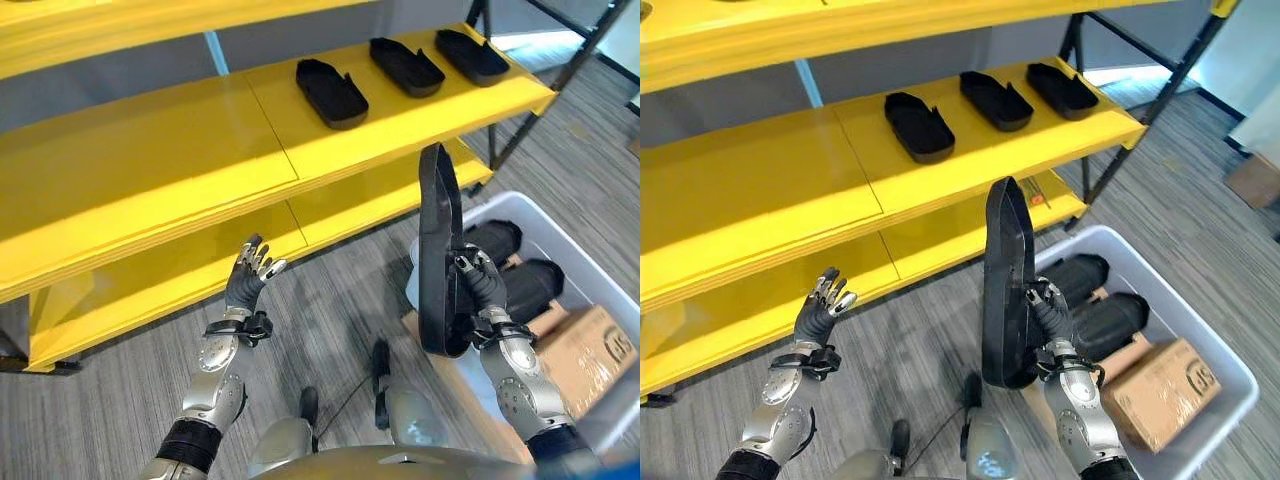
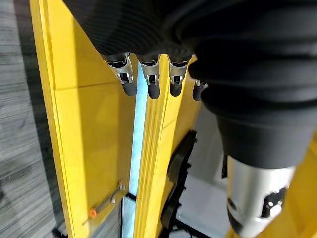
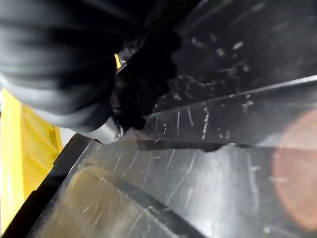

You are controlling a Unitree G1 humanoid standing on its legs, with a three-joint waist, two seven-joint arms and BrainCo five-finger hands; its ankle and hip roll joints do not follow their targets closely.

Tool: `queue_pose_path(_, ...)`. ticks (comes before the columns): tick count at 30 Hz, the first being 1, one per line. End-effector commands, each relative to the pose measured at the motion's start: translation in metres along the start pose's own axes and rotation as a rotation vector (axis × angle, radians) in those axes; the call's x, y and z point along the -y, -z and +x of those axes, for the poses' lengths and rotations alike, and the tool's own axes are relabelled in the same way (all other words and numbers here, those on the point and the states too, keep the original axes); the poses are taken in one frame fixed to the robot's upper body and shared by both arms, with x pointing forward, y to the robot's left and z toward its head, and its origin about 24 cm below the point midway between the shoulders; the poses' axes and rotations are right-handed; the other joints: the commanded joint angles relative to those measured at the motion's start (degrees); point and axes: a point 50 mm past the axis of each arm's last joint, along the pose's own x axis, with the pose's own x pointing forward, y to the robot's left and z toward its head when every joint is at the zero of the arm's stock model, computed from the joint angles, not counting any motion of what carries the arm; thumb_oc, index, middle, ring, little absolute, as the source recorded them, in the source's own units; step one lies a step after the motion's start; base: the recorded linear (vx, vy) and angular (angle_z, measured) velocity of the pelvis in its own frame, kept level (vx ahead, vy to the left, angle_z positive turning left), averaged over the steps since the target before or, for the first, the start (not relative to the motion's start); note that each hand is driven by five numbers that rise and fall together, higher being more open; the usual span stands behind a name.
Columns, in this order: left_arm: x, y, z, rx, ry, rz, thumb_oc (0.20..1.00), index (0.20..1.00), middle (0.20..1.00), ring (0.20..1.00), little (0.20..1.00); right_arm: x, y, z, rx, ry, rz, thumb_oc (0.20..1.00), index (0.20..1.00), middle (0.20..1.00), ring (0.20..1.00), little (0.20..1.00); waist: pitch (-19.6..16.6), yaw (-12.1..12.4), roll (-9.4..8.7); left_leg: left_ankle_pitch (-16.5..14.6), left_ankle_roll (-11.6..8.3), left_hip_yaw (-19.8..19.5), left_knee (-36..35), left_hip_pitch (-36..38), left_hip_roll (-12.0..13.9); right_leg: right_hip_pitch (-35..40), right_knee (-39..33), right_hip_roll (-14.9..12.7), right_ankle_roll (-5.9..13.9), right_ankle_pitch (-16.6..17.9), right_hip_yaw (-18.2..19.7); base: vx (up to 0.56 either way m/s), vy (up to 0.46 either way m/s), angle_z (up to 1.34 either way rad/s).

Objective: Move parts from the plastic box to the shelf.

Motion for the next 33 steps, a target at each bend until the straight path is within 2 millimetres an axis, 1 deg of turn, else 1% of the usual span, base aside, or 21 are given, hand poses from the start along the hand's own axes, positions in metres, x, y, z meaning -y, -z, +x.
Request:
queue_pose_path(1,0.007,-0.027,0.004,0.135,0.061,0.029,1.000,1.000,1.000,1.000,1.000,-0.003,-0.038,0.008,0.190,-0.045,0.002,0.200,0.200,0.200,0.200,0.200,-3.06,-0.87,-0.75,-2.38,0.79,6.63,0.49,1.03,-1.11,0.48,3.99,-2.48,3.56,-1.62,-0.87,0.18,-0.185,0.14)
queue_pose_path(6,0.010,-0.024,0.005,0.124,0.069,-0.002,1.000,1.000,1.000,1.000,1.000,0.007,-0.042,0.006,0.207,-0.005,-0.013,0.200,0.200,0.200,0.200,0.200,-3.59,-1.22,-0.77,-4.22,-1.25,5.48,3.14,1.12,1.31,1.22,6.92,-1.56,2.10,-5.23,-2.56,0.12,-0.193,0.24)
queue_pose_path(8,0.011,-0.023,0.004,0.121,0.066,-0.018,1.000,1.000,1.000,1.000,1.000,0.009,-0.043,0.006,0.209,-0.002,-0.026,0.200,0.200,0.200,0.200,0.200,-3.52,-0.91,-0.94,-4.65,-2.35,5.66,8.45,-0.75,1.17,2.88,5.87,-1.01,1.26,-6.14,-2.87,0.09,-0.165,0.30)
queue_pose_path(9,0.011,-0.022,0.003,0.118,0.065,-0.029,1.000,1.000,1.000,1.000,1.000,0.010,-0.044,0.006,0.213,-0.003,-0.031,0.200,0.200,0.200,0.200,0.200,-3.07,-0.71,-1.08,-3.73,-3.22,5.69,14.14,-3.38,1.14,3.80,5.36,-0.77,0.59,-6.41,-3.03,0.04,-0.122,0.39)
queue_pose_path(11,0.016,-0.022,0.004,0.121,0.080,-0.052,1.000,1.000,1.000,1.000,1.000,0.014,-0.048,0.005,0.224,0.003,-0.043,0.200,0.200,0.200,0.200,0.200,-0.59,0.65,-1.93,2.09,-5.23,5.98,24.75,-10.38,1.30,5.96,4.50,-1.12,-0.93,-7.02,-4.35,-0.02,-0.128,0.33)
queue_pose_path(12,0.016,-0.023,0.005,0.121,0.083,-0.056,1.000,1.000,1.000,1.000,1.000,0.016,-0.049,0.005,0.233,0.016,-0.041,0.200,0.200,0.200,0.200,0.200,-0.52,0.31,-2.23,2.98,-4.82,8.05,23.06,-11.80,4.37,6.26,4.20,-1.60,-0.82,-7.29,-5.48,-0.03,-0.087,0.41)
queue_pose_path(13,0.016,-0.023,0.005,0.121,0.083,-0.056,1.000,1.000,1.000,1.000,1.000,0.016,-0.049,0.005,0.233,0.016,-0.041,0.200,0.200,0.200,0.200,0.200,-0.48,0.35,-2.18,2.88,-4.86,8.05,23.11,-11.74,4.46,6.33,4.19,-1.51,-0.84,-7.32,-5.47,0.08,-0.007,0.67)
queue_pose_path(14,0.016,-0.025,0.005,0.124,0.084,-0.058,1.000,1.000,1.000,1.000,1.000,0.019,-0.050,0.004,0.238,0.042,-0.036,0.200,0.200,0.200,0.200,0.200,-1.09,0.07,-2.52,2.87,-4.05,11.45,15.88,-11.54,10.46,7.19,3.69,-2.19,-0.17,-8.08,-6.28,0.09,0.010,0.75)
queue_pose_path(15,0.016,-0.025,0.005,0.123,0.084,-0.058,1.000,1.000,1.000,1.000,1.000,0.019,-0.049,0.004,0.238,0.042,-0.036,0.200,0.200,0.200,0.200,0.200,-0.97,0.25,-2.57,2.95,-4.10,11.67,15.50,-11.08,10.49,7.37,3.67,-2.17,-0.18,-8.12,-6.12,0.14,0.055,0.67)
queue_pose_path(16,0.016,-0.027,0.006,0.133,0.079,-0.052,1.000,1.000,1.000,1.000,1.000,0.020,-0.050,0.004,0.243,0.053,-0.040,0.200,0.200,0.200,0.200,0.200,-1.17,0.38,-2.08,6.88,-4.88,12.53,9.15,-11.66,14.08,7.85,3.50,-2.22,0.27,-8.46,-6.43,0.09,0.077,0.47)
queue_pose_path(17,0.016,-0.028,0.007,0.140,0.076,-0.048,1.000,1.000,1.000,1.000,1.000,0.021,-0.051,0.004,0.245,0.060,-0.046,0.200,0.200,0.200,0.200,0.200,-1.04,0.42,-1.76,9.41,-5.60,13.14,5.87,-11.49,16.03,7.97,3.62,-2.27,0.49,-8.68,-6.44,0.14,0.142,0.35)
queue_pose_path(18,0.017,-0.029,0.009,0.144,0.071,-0.046,1.000,1.000,1.000,1.000,1.000,0.022,-0.051,0.004,0.246,0.067,-0.049,0.200,0.200,0.200,0.200,0.200,-0.97,0.33,-1.01,13.15,-6.73,14.66,2.03,-11.72,18.48,8.21,3.95,-2.20,0.71,-9.44,-6.75,0.14,0.170,0.22)
queue_pose_path(19,0.018,-0.029,0.011,0.147,0.062,-0.042,1.000,1.000,1.000,1.000,1.000,0.023,-0.050,0.003,0.244,0.077,-0.049,0.200,0.200,0.200,0.200,0.200,-0.94,0.22,-0.25,16.42,-7.70,17.13,-1.76,-12.10,20.33,8.64,4.32,-2.34,1.07,-10.18,-7.36,0.16,0.209,0.14)
queue_pose_path(20,0.019,-0.029,0.013,0.148,0.053,-0.047,1.000,1.000,1.000,1.000,1.000,0.024,-0.049,0.002,0.240,0.084,-0.051,0.200,0.200,0.200,0.200,0.200,-0.81,0.37,0.36,17.63,-8.20,18.86,-3.87,-12.07,21.03,8.93,4.76,-2.65,1.31,-10.66,-7.74,0.11,0.147,0.22)
queue_pose_path(21,0.019,-0.029,0.013,0.148,0.053,-0.048,1.000,1.000,1.000,1.000,1.000,0.024,-0.049,0.002,0.240,0.084,-0.051,0.200,0.200,0.200,0.200,0.200,-0.78,0.42,0.34,17.67,-8.20,18.93,-3.94,-11.97,21.03,8.94,4.77,-2.66,1.31,-10.66,-7.69,0.34,0.385,0.19)
queue_pose_path(22,0.021,-0.028,0.015,0.146,0.048,-0.061,1.000,1.000,1.000,1.000,1.000,0.020,-0.043,0.001,0.216,0.071,-0.037,0.200,0.200,0.200,0.200,0.200,-1.75,0.98,1.54,16.36,-8.52,19.94,-2.45,-10.93,21.48,10.73,6.46,-4.28,2.74,-12.14,-7.09,0.44,0.442,-0.25)
queue_pose_path(23,0.020,-0.032,0.016,0.159,0.058,-0.048,1.000,1.000,1.000,1.000,1.000,0.020,-0.040,0.000,0.208,0.079,-0.020,0.200,0.200,0.200,0.200,0.200,-2.06,1.44,0.73,14.84,-8.30,20.82,1.02,-12.07,20.70,12.62,5.47,-5.78,3.24,-11.62,-7.00,0.44,0.444,-0.46)
queue_pose_path(25,0.019,-0.036,0.017,0.168,0.059,-0.037,1.000,1.000,1.000,1.000,1.000,0.020,-0.040,0.000,0.208,0.082,-0.014,0.200,0.200,0.200,0.200,0.200,-2.08,1.54,0.30,14.03,-8.04,20.83,2.63,-12.62,20.18,13.26,5.00,-6.42,3.50,-11.41,-6.73,0.18,0.148,-0.47)
queue_pose_path(27,0.016,-0.040,0.018,0.183,0.053,-0.020,1.000,1.000,1.000,1.000,1.000,0.019,-0.036,-0.001,0.195,0.087,-0.001,0.200,0.200,0.200,0.200,0.200,-2.19,1.83,-0.54,12.53,-7.68,21.63,5.47,-14.07,19.27,14.73,3.97,-8.13,4.16,-10.72,-6.99,0.19,0.187,-0.02)
queue_pose_path(32,0.010,-0.048,0.021,0.216,0.018,0.003,1.000,1.000,1.000,1.000,1.000,0.011,-0.033,0.004,0.187,0.075,0.027,0.200,0.200,0.200,0.200,0.200,-2.46,2.92,-3.03,6.97,-4.74,21.45,12.62,-20.01,15.10,14.92,3.16,-13.20,6.69,-4.47,-8.57,0.13,0.219,0.32)
queue_pose_path(33,0.010,-0.048,0.021,0.216,0.018,0.003,1.000,1.000,1.000,1.000,1.000,0.011,-0.033,0.004,0.187,0.075,0.027,0.200,0.200,0.200,0.200,0.200,-2.52,2.88,-3.03,6.92,-4.72,21.41,12.70,-20.12,15.08,14.88,3.15,-13.21,6.71,-4.47,-8.60,0.08,0.169,0.32)
